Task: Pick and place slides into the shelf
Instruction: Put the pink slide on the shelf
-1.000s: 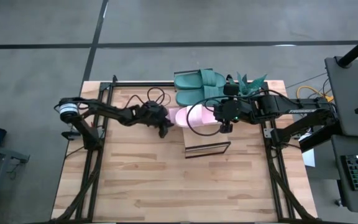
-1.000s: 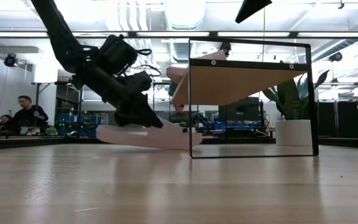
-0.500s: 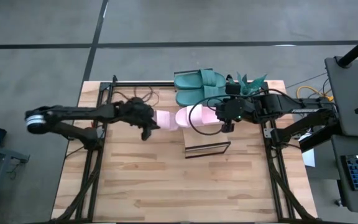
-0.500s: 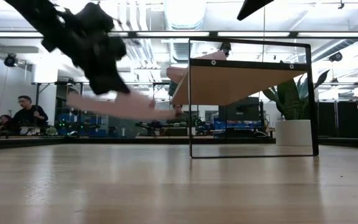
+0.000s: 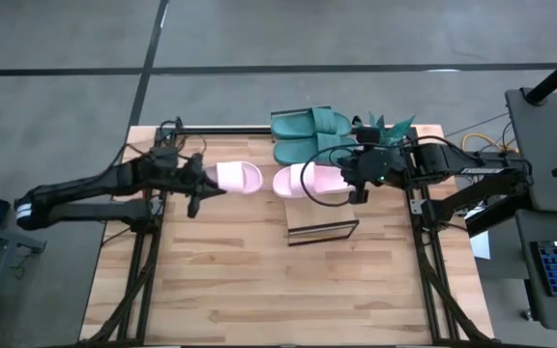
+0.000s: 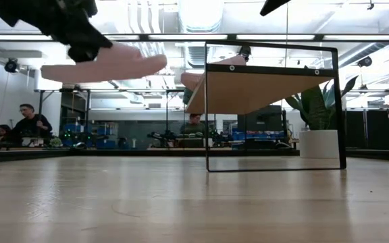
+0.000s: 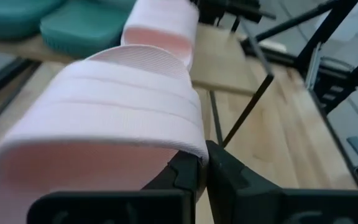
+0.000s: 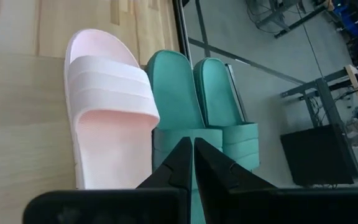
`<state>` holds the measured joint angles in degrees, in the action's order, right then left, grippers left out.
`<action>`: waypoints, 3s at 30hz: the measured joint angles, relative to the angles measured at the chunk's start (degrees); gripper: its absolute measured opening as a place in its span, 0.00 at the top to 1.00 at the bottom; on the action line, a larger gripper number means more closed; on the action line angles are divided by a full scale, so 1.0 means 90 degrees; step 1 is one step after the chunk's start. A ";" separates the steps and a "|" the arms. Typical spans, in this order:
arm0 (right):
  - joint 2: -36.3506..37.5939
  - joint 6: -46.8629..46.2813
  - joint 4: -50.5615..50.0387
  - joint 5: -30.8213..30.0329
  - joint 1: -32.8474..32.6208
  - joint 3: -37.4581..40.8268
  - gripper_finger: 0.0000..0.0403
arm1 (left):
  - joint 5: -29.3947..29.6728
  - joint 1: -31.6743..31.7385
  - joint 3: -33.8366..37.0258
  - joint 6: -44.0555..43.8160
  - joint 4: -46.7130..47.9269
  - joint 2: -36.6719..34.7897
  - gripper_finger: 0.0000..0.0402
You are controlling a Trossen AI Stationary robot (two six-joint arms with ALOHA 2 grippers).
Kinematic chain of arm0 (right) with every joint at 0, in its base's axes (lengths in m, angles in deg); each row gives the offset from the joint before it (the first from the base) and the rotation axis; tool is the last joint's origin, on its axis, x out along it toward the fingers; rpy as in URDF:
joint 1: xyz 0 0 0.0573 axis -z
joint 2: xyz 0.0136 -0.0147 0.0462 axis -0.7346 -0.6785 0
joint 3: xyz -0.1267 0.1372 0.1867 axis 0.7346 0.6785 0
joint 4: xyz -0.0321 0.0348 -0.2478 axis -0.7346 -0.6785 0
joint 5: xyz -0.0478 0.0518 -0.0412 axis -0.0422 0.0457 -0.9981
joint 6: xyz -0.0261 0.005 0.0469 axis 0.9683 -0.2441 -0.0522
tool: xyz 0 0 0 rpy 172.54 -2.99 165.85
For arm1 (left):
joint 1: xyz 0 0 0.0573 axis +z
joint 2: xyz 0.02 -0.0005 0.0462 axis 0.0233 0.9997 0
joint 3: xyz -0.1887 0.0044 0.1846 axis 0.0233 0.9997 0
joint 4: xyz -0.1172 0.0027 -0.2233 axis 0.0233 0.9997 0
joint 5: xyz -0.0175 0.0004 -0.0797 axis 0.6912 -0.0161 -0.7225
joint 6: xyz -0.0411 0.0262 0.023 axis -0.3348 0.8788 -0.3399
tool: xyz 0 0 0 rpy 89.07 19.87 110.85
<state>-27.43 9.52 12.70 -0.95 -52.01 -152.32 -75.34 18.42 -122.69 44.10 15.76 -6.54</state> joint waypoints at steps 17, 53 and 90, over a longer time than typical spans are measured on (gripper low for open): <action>-0.0085 0.5951 0.4104 0.1429 -0.0756 0.1067 0.97 | -0.1339 -0.0004 -0.0024 0.0203 -0.1583 0.0414 1.00; -0.0508 0.6718 0.4254 0.2618 -0.0541 0.0991 0.57 | -0.3346 -0.0487 -0.1572 0.1722 -0.2588 0.2786 1.00; -0.0464 0.5626 0.3748 0.0746 -0.0759 0.0988 0.93 | -0.1964 -0.0638 -0.2055 0.3344 -0.2667 0.2245 0.60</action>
<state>-31.60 60.15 46.43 5.76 -58.84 -143.43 -93.02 12.67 -141.18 74.20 -8.24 13.67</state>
